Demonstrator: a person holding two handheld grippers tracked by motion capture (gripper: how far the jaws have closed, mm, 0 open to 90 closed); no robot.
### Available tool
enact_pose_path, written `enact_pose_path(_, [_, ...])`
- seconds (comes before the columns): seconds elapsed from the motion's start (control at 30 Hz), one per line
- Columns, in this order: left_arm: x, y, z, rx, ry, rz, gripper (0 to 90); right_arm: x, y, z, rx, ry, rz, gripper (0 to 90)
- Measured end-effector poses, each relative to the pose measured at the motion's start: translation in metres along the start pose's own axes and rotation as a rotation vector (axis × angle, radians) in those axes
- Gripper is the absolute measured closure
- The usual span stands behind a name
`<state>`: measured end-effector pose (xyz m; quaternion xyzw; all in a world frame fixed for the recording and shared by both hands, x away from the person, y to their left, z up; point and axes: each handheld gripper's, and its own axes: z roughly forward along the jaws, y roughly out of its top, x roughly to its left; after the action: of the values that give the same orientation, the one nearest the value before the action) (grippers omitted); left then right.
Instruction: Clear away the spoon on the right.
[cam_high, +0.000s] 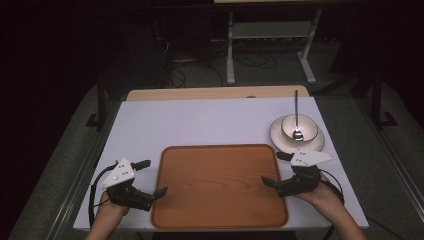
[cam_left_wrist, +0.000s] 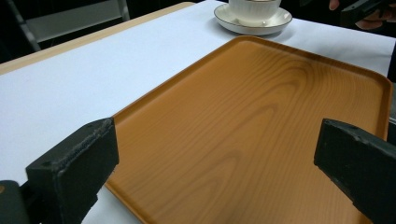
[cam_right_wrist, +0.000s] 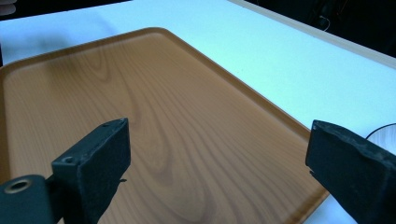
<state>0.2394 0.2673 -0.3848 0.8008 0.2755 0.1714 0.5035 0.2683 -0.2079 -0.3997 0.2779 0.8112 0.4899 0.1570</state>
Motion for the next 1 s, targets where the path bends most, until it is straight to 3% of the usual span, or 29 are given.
enact_pose_path(0.23, [0.001,0.001,0.001,-0.008,0.02,-0.012,0.0,-0.006,0.002,0.001,-0.023,0.004,0.01,6.1])
enact_pose_path(0.77, [0.001,-0.002,-0.001,-0.002,0.002,-0.008,0.0,-0.014,0.017,0.001,-0.038,-0.036,-0.005,6.1])
enact_pose_path(1.0, [0.001,-0.002,-0.002,-0.005,0.005,-0.01,0.0,-0.025,0.022,0.003,-0.034,-0.041,0.021,6.1])
